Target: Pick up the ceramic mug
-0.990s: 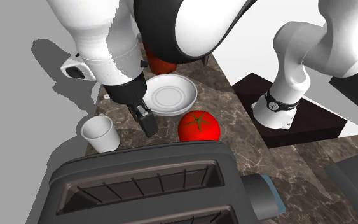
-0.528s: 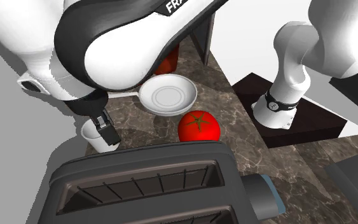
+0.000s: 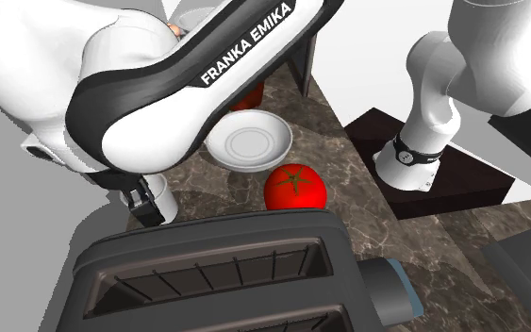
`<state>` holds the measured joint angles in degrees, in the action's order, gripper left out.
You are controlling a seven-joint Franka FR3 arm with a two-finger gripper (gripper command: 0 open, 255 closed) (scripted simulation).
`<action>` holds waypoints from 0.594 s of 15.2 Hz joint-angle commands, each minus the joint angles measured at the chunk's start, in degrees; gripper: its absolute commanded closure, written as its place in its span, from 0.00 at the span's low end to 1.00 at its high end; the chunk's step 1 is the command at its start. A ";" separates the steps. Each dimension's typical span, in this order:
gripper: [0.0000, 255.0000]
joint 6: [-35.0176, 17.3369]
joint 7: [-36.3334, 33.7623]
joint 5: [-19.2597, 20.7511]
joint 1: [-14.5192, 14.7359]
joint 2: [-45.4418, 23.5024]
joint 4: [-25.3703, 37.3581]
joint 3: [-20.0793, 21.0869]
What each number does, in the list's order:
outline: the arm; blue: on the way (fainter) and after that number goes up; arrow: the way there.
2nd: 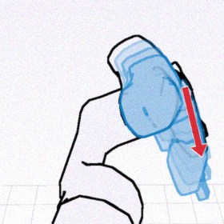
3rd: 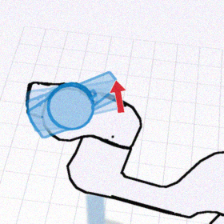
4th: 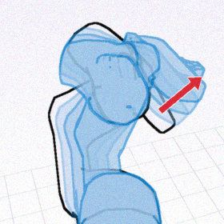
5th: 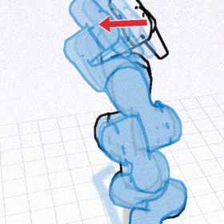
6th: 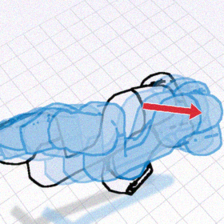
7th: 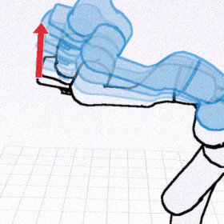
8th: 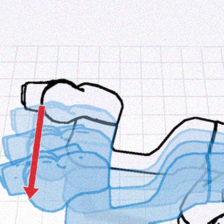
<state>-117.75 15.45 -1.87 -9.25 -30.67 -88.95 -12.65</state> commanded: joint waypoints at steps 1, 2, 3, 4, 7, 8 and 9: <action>0.00 -1.20 -0.04 -0.12 -0.03 -0.71 -0.48 0.08; 0.00 -1.56 -0.04 -0.15 -0.04 -0.89 -0.66 0.11; 0.00 -1.55 -0.04 -0.15 -0.04 -0.90 -0.64 0.11; 1.00 -1.69 -0.08 -0.14 0.00 -0.84 -0.84 0.11; 1.00 -1.65 -0.10 -0.14 0.01 -0.85 -0.80 0.12; 1.00 -1.66 -0.10 -0.14 0.01 -0.85 -0.81 0.12; 1.00 -1.66 -0.10 -0.14 0.01 -0.83 -0.82 0.11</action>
<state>-119.40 15.35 -2.01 -9.23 -31.48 -89.76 -12.53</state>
